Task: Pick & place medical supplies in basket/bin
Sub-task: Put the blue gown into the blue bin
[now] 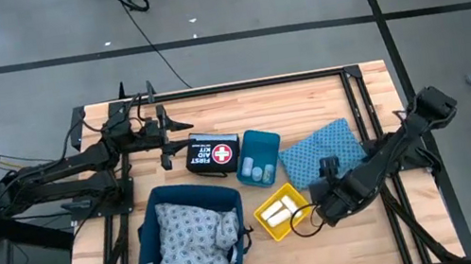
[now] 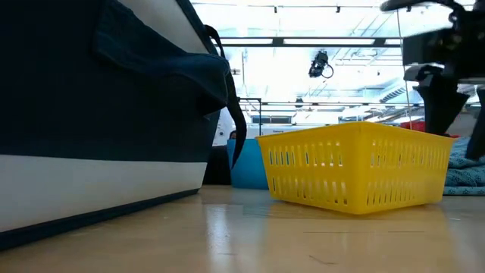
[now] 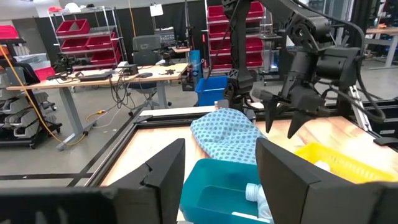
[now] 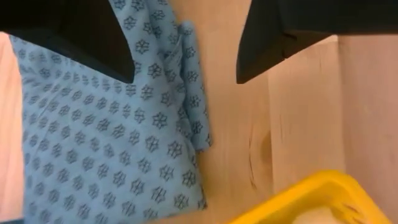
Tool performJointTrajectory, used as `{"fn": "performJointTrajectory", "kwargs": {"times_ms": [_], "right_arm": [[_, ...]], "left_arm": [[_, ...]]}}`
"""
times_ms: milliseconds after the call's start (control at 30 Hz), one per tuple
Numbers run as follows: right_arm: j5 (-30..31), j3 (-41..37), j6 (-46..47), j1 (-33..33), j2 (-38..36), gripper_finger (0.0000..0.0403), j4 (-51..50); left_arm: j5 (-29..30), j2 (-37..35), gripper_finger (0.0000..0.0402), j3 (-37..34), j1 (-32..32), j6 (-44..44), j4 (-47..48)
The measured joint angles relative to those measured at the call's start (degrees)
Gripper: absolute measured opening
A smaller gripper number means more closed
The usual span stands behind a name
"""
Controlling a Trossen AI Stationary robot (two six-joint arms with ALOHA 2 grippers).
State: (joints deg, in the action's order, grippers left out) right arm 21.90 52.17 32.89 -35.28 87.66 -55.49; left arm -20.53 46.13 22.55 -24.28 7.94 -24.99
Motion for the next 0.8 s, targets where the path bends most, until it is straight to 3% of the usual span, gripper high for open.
{"fn": "performJointTrajectory", "kwargs": {"times_ms": [267,467,800], "right_arm": [[0.7,0.0,0.9,-0.6,5.7,0.0300,-1.5],[6.9,-0.1,0.4,-0.6,11.2,0.0295,-4.3],[10.7,0.1,1.5,-0.6,17.8,0.0293,-3.4]], "left_arm": [[0.0,0.0,0.0183,0.0,0.0,0.1,0.0],[0.0,0.0,0.0183,0.0,0.0,0.2,0.0],[0.0,0.0,0.0183,0.0,0.0,0.2,0.0]]}}
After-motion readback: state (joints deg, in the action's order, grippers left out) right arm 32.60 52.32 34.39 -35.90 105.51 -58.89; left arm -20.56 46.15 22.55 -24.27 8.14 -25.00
